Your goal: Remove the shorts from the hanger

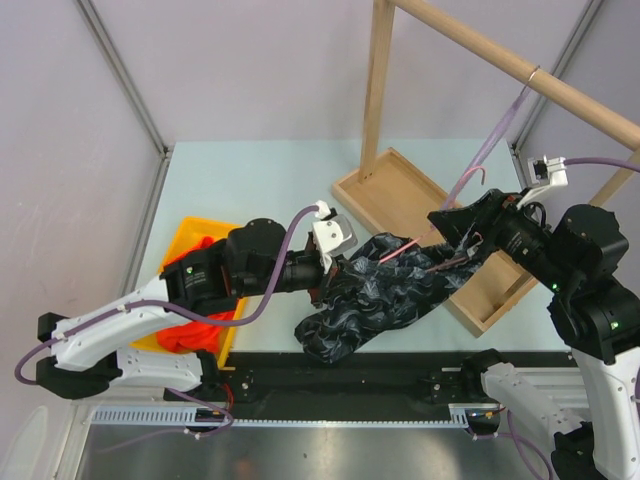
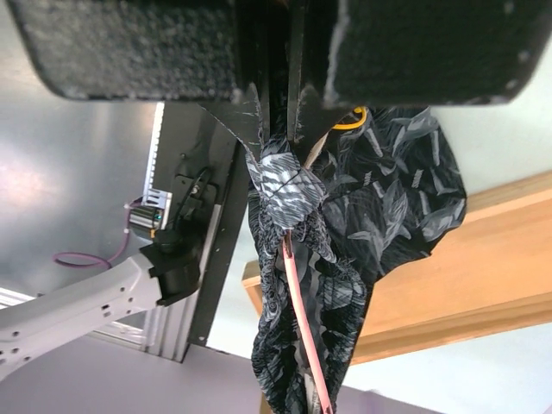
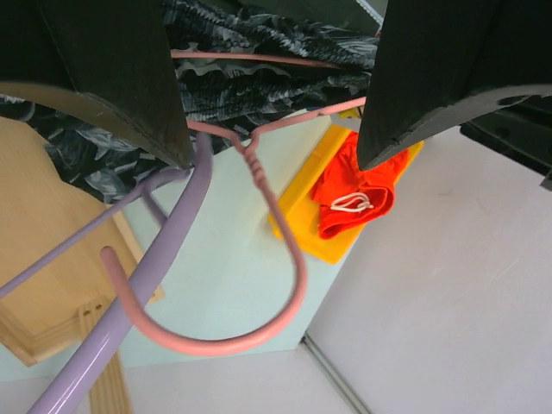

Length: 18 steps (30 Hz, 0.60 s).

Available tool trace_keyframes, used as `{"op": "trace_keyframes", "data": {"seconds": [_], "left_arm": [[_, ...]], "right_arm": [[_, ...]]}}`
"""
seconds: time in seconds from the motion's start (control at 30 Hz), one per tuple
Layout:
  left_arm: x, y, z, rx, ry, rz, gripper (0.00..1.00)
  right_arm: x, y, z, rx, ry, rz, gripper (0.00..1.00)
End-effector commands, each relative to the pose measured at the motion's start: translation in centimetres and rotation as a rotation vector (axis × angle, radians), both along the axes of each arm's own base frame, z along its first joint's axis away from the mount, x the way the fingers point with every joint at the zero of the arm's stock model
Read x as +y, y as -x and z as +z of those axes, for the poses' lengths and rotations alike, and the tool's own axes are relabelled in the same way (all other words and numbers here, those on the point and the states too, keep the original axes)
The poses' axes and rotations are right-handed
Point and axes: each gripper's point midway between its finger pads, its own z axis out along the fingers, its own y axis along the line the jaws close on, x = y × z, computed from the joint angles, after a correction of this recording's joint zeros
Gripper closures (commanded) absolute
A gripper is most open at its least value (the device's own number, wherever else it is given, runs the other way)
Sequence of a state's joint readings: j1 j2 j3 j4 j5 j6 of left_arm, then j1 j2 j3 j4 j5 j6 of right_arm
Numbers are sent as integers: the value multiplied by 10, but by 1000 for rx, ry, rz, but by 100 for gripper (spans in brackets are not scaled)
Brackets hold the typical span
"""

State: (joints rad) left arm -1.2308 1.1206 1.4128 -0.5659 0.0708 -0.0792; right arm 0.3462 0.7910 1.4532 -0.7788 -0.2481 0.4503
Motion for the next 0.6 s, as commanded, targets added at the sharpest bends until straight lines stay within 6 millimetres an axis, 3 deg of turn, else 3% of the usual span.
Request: {"op": "trace_keyframes", "data": {"seconds": [0.0,0.23,0.37,0.4,0.5,0.53,0.57], "left_arm": [[-4,10,41,-21,159,-57,100],[-8,16,52,-7,208,-88,100],[-15,13,57,36,224,-68,100],[-17,13,56,48,223,-61,100],[-21,12,54,78,216,-54,100],[-22,12,53,87,215,-53,100],[-21,13,53,88,216,-55,100]], "right_arm": [[-8,-6,-7,3,45,-46,19],[-6,-12,-11,8,51,-47,37],[-1,-9,-10,7,11,-28,65],[-1,-6,-8,-2,-1,-24,68],[-1,-2,-4,-16,-20,-18,70],[-2,0,-3,-21,-21,-19,67],[-5,0,-4,-21,-18,-37,54]]}}
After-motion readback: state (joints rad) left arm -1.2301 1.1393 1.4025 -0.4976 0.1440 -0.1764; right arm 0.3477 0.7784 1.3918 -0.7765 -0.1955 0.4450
